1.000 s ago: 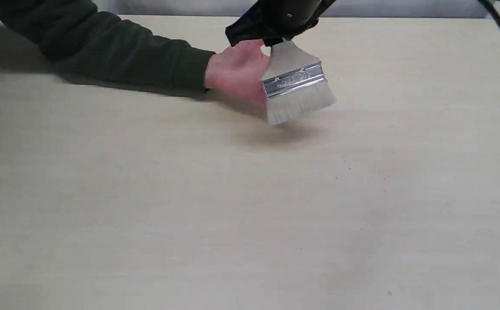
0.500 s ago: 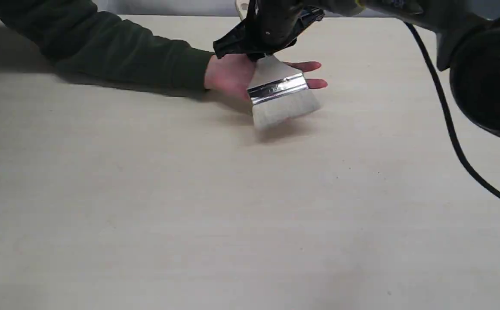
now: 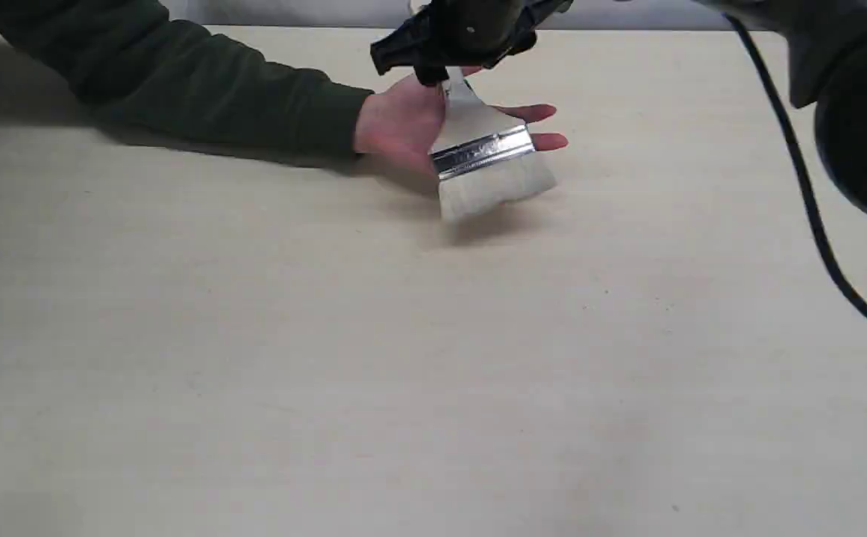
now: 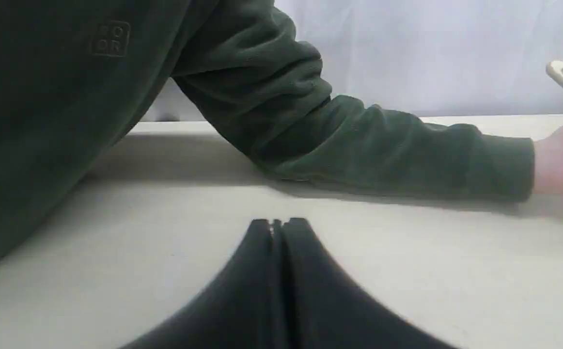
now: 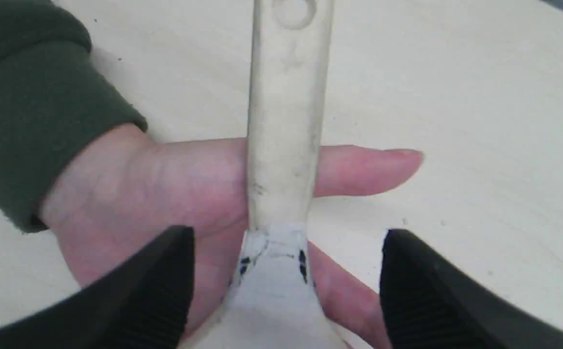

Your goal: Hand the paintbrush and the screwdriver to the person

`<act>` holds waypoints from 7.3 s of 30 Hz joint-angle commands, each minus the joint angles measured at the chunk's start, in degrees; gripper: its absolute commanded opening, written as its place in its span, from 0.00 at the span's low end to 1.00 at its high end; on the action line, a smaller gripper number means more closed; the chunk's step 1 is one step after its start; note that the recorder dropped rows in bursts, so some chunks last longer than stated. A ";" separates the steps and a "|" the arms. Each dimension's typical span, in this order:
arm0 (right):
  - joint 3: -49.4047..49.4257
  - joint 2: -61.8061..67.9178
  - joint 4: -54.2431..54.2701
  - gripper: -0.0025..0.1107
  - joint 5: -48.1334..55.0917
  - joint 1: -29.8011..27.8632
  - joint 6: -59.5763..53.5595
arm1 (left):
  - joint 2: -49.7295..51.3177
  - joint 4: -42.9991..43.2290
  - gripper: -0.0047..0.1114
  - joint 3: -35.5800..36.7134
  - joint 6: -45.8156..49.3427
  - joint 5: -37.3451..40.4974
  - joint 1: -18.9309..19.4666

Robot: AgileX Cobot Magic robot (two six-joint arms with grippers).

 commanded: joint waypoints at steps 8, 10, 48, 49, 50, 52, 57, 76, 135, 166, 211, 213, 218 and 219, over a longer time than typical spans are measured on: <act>18.22 -17.62 0.00 0.39 -5.75 -0.32 2.05 | -0.14 -0.24 0.04 0.12 -0.12 -0.13 -0.11; 24.05 -22.23 0.24 0.29 -7.77 0.09 2.86 | -0.14 -0.24 0.04 0.12 -0.12 -0.13 -0.11; 106.89 -105.77 -3.55 0.06 -57.92 7.97 12.77 | -0.14 -0.08 0.04 0.12 -0.12 -0.19 -0.11; 107.72 -107.01 -3.55 0.06 -58.51 7.97 11.76 | -0.14 -0.08 0.04 0.12 -0.12 -0.19 -0.11; 108.34 -107.85 -3.55 0.06 -58.63 7.97 11.01 | -0.14 -0.08 0.04 0.12 -0.12 -0.19 -0.11; 109.30 -109.62 -3.55 0.06 -58.63 7.97 8.90 | -0.14 -0.08 0.04 0.12 -0.12 -0.19 -0.11; 111.03 -114.30 -3.55 0.06 -58.39 7.97 4.32 | -0.14 -0.21 0.04 0.12 -0.12 -0.15 -0.11; 111.03 -122.21 -3.44 0.06 -51.72 7.86 -6.06 | -0.14 -0.21 0.04 0.12 -0.12 -0.15 -0.11; 111.03 -128.08 4.64 0.06 -32.63 -33.74 -8.26 | -0.14 -0.23 0.04 0.12 -0.12 -0.15 -0.11; 111.03 -128.08 6.33 0.06 -31.59 -35.31 -8.20 | -0.14 -0.11 0.04 0.12 -0.12 -0.18 -0.11; 111.03 -128.08 12.71 0.06 -30.84 -35.31 -17.42 | -0.14 -0.03 0.04 0.12 -0.12 -0.20 -0.11; 111.03 -128.08 12.85 0.06 -30.84 -35.31 -17.42 | -0.14 -0.03 0.04 0.12 -0.12 -0.20 -0.11; 111.03 -128.08 12.85 0.06 -30.84 -35.31 -17.42 | -0.14 -0.03 0.04 0.12 -0.12 -0.20 -0.11; 111.03 -128.08 12.85 0.06 -30.84 -35.31 -17.42 | -0.14 -0.03 0.04 0.12 -0.12 -0.20 -0.11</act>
